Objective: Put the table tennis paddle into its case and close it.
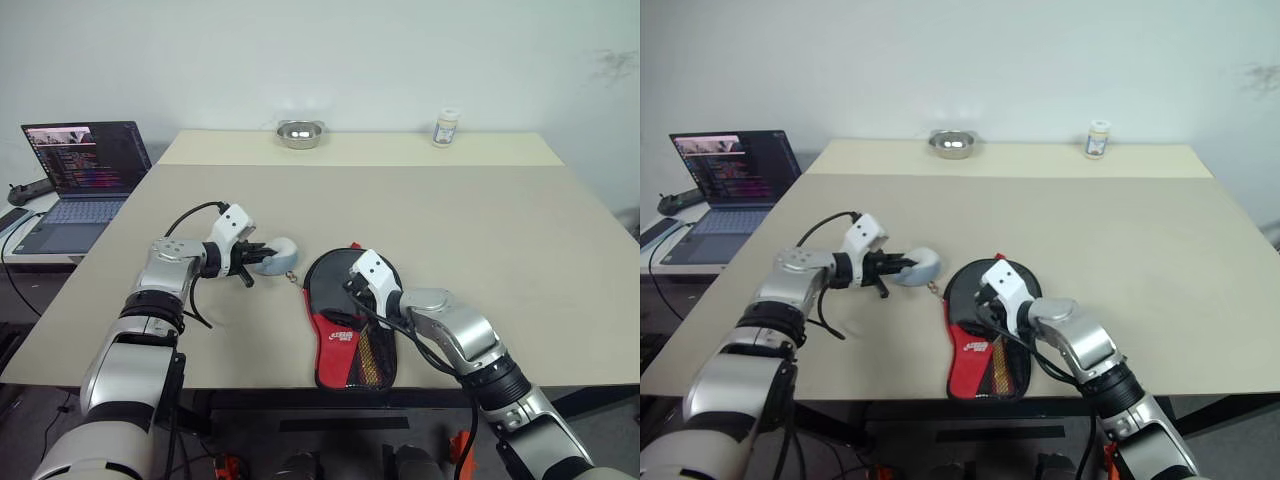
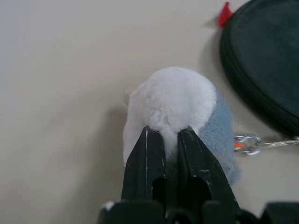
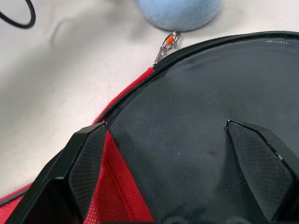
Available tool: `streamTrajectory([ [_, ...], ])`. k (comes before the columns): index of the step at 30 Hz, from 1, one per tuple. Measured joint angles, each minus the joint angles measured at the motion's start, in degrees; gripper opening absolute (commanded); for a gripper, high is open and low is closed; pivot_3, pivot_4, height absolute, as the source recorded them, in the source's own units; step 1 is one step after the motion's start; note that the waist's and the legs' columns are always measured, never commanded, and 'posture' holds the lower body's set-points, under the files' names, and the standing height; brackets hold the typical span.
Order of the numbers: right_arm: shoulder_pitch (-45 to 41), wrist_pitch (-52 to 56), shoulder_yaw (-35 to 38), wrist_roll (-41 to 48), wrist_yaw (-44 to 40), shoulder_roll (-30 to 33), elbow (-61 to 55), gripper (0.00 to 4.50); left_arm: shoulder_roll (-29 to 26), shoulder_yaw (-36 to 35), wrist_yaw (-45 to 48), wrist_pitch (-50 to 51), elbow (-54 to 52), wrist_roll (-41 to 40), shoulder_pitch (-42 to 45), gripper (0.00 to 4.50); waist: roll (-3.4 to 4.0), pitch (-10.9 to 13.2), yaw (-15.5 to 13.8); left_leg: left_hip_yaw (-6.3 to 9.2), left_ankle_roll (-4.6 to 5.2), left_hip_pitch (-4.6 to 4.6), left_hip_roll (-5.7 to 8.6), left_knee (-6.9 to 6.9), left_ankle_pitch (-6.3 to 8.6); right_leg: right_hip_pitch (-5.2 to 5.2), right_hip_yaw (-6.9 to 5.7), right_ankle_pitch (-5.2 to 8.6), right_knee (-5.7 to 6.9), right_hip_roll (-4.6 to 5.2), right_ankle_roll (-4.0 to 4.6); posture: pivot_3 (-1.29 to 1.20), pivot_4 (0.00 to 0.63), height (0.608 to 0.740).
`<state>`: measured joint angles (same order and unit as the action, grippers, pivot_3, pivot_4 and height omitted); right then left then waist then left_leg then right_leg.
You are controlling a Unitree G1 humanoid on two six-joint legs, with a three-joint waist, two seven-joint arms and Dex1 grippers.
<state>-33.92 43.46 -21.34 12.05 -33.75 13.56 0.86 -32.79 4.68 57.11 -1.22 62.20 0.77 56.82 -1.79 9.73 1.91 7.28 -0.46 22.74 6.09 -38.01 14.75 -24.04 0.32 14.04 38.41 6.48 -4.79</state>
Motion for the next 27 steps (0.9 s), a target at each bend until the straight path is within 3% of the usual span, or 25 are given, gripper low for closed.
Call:
streamTrajectory([
  [8,-0.37,-0.62,-0.78,-2.47,-0.54,-0.39,2.54,4.5,7.49,5.09,-15.57,-2.01,11.43,10.24,9.83,0.01,-0.17,-0.09,-0.3,0.21,-0.01,-0.88,0.02,0.03,-0.04,0.86,-0.2,0.2,0.16,0.01,-0.31,0.0,0.15,0.74],
  [16,-0.12,-1.15,-0.94,-4.31,-0.93,-2.77,3.74,4.5,15.47,9.76,-28.82,-4.35,15.34,18.55,17.05,0.01,-0.22,-0.11,0.05,0.24,-0.07,-0.85,0.01,0.06,-0.06,0.84,-0.24,0.2,0.17,0.01,-0.33,0.0,0.15,0.74],
  [27,1.35,-1.91,-1.55,-6.36,-1.3,-2.8,2.82,4.5,21.67,21.44,-41.81,-14.47,17.8,33.31,21.5,0.01,-0.27,-0.19,-0.06,0.26,-0.08,-0.87,0.02,0.13,-0.05,0.89,-0.27,0.22,0.08,0.01,-0.36,0.0,0.15,0.74],
])
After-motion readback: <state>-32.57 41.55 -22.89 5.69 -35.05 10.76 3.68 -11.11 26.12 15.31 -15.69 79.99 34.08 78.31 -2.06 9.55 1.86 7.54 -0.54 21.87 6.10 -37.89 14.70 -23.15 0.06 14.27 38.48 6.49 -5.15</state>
